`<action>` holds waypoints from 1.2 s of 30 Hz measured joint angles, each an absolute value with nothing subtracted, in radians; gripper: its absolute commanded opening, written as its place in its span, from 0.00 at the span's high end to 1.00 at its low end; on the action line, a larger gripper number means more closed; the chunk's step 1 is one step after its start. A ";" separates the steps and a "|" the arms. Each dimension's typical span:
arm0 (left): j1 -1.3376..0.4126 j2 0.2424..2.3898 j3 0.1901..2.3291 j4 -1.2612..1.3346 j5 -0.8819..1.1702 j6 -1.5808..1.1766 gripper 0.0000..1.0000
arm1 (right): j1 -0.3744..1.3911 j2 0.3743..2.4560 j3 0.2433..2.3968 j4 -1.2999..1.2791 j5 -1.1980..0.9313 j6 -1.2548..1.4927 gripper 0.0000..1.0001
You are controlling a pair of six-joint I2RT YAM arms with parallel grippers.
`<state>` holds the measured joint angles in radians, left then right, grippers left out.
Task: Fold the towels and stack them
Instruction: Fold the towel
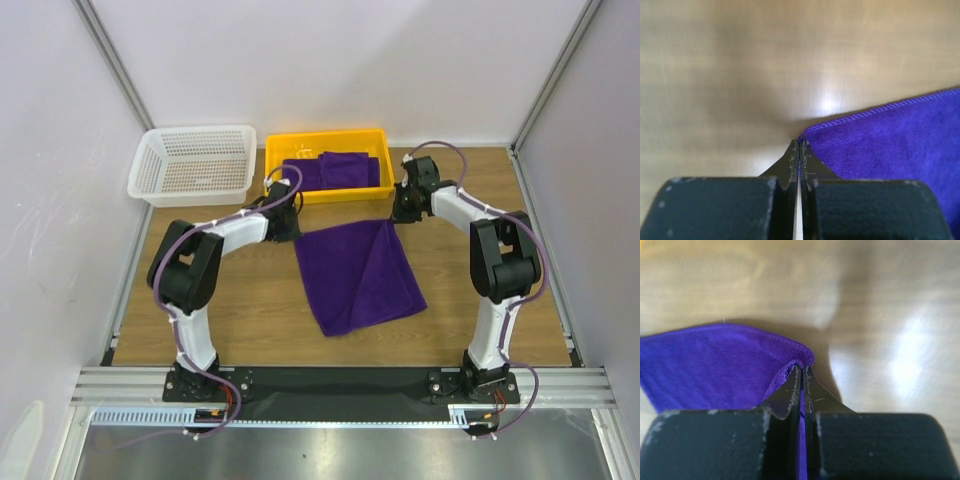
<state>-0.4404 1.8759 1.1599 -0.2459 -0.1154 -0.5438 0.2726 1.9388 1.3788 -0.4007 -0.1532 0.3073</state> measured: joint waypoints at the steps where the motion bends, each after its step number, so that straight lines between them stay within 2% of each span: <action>1: -0.435 1.898 1.186 -0.244 -0.121 -0.538 1.00 | 0.267 1.954 1.393 -0.391 -0.146 0.300 1.00; 5: -0.418 1.985 1.293 -0.258 -0.135 -0.507 0.93 | 0.249 2.021 1.475 -0.381 -0.125 0.282 1.00; 7: -0.413 2.020 1.341 -0.267 -0.143 -0.488 0.81 | 0.242 2.046 1.499 -0.379 -0.120 0.278 1.00; 8: -0.412 2.029 1.356 -0.271 -0.146 -0.479 0.72 | 0.239 2.057 1.506 -0.375 -0.120 0.277 1.00; 9: -0.412 2.034 1.366 -0.275 -0.147 -0.468 0.54 | 0.237 2.067 1.509 -0.373 -0.121 0.276 1.00; 12: -0.411 2.036 1.376 -0.279 -0.147 -0.437 0.30 | 0.233 2.080 1.510 -0.375 -0.121 0.276 1.00; 13: -0.412 2.035 1.377 -0.279 -0.146 -0.429 0.27 | 0.231 2.082 1.510 -0.376 -0.121 0.276 1.00; 14: -0.412 2.033 1.377 -0.278 -0.142 -0.422 0.18 | 0.231 2.083 1.513 -0.377 -0.121 0.275 1.00; 15: -0.412 2.026 1.376 -0.282 -0.140 -0.413 0.13 | 0.231 2.083 1.516 -0.380 -0.122 0.274 1.00; 21: -0.467 1.840 1.314 -0.334 -0.148 -0.356 0.08 | 0.231 2.083 1.523 -0.387 -0.122 0.268 1.00; 27: -0.771 1.581 1.316 -0.298 -0.152 -0.266 0.09 | 0.231 2.083 1.522 -0.387 -0.122 0.268 1.00; 31: -0.945 1.563 1.321 -0.258 -0.127 -0.259 0.12 | 0.231 2.083 1.519 -0.386 -0.122 0.268 1.00; 36: -1.041 1.678 1.329 -0.235 -0.138 -0.261 0.15 | 0.231 2.083 1.503 -0.382 -0.123 0.268 1.00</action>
<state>-1.0412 1.6779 1.3293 -0.2352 -0.1383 -0.2611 0.2310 2.0834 1.5032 -0.3824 -0.1230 0.2676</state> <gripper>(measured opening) 0.859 0.020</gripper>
